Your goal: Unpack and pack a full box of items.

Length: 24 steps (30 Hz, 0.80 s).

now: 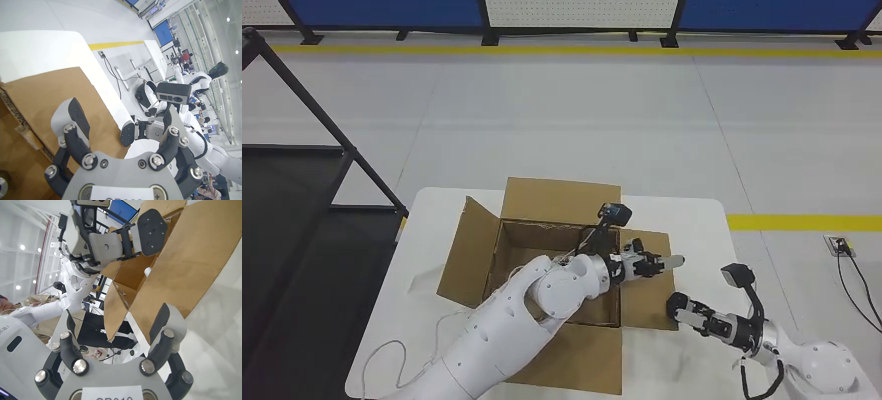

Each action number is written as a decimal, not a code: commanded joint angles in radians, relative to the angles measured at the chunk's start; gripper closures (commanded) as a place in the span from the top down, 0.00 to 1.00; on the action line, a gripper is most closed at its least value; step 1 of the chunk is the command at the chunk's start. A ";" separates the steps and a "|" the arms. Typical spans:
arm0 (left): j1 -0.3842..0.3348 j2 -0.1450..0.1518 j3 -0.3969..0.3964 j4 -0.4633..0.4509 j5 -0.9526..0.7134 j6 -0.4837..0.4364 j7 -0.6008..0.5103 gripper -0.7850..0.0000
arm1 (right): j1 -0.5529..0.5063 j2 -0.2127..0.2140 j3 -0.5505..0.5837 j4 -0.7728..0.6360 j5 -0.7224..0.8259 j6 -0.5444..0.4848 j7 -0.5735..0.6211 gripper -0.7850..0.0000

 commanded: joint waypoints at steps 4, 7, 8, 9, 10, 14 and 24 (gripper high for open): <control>0.152 0.064 -0.152 -0.236 0.135 0.073 0.003 1.00 | 0.011 0.003 0.000 0.015 -0.023 0.017 -0.024 1.00; 0.274 0.101 -0.257 -0.397 0.205 0.105 -0.010 1.00 | 0.018 0.004 -0.006 0.010 -0.048 0.032 -0.037 1.00; 0.313 0.111 -0.293 -0.445 0.225 0.110 -0.014 1.00 | 0.021 0.005 -0.008 0.006 -0.052 0.035 -0.039 1.00; 0.352 0.120 -0.326 -0.490 0.241 0.113 -0.016 1.00 | 0.024 0.005 -0.011 0.004 -0.057 0.039 -0.040 1.00; 0.390 0.129 -0.356 -0.533 0.258 0.115 -0.019 1.00 | 0.028 0.005 -0.014 0.001 -0.060 0.043 -0.041 1.00; 0.525 0.154 -0.469 -0.662 0.291 0.110 -0.019 1.00 | 0.045 0.006 -0.027 -0.005 -0.060 0.055 -0.045 1.00; 0.731 0.179 -0.595 -0.817 0.315 0.085 0.002 1.00 | 0.063 0.005 -0.037 -0.010 -0.056 0.067 -0.060 1.00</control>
